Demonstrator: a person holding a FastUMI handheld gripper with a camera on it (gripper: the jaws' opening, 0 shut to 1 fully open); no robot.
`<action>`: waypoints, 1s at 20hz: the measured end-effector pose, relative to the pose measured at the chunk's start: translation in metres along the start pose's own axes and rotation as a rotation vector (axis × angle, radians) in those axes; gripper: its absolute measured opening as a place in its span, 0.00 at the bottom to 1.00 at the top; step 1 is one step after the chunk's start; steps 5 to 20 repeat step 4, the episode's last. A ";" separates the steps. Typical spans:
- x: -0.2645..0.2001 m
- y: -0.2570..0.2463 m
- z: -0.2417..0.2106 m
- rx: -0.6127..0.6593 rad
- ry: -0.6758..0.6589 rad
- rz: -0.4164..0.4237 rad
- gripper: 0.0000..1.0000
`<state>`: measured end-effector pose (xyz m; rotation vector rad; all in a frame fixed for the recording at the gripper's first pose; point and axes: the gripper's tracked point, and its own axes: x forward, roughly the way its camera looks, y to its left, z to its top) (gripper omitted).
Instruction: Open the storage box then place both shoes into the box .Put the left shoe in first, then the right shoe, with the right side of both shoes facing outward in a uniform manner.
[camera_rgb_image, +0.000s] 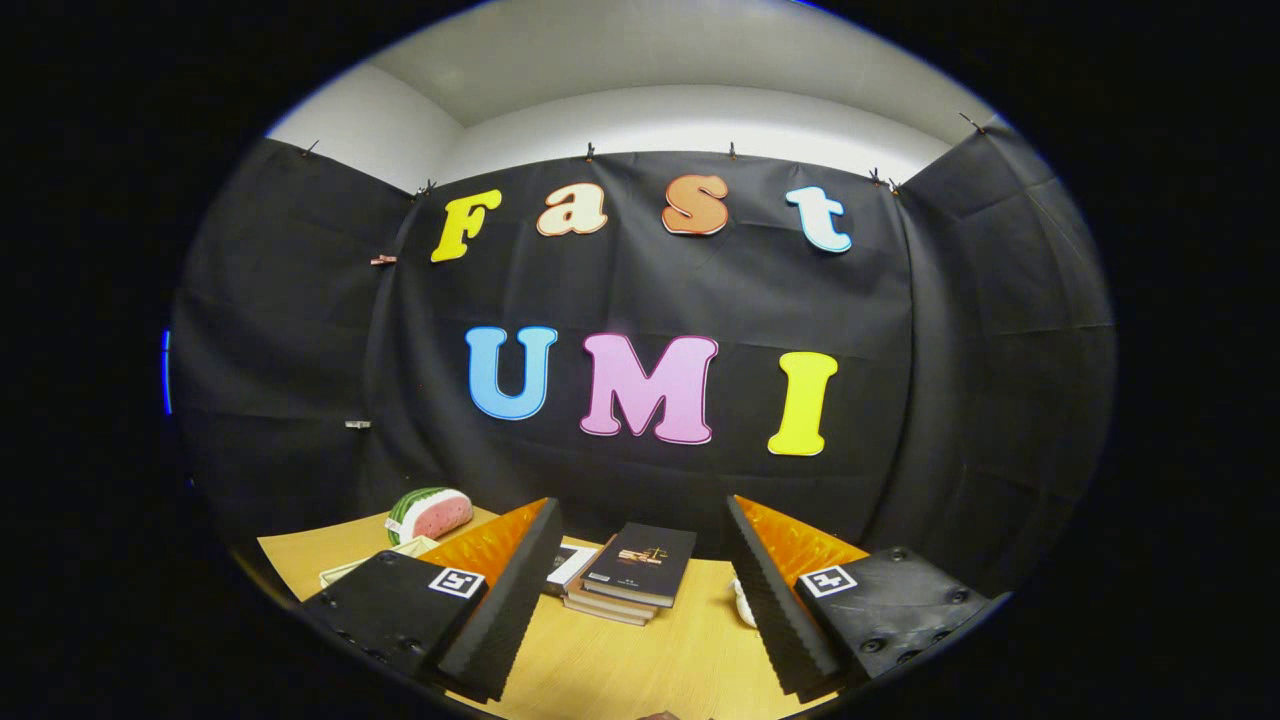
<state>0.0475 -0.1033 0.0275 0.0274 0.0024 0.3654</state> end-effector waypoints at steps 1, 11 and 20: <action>0.001 0.003 -0.002 0.001 0.006 0.008 0.98; 0.005 0.011 -0.002 0.012 0.009 0.031 0.98; 0.005 0.011 -0.002 0.012 0.009 0.031 0.98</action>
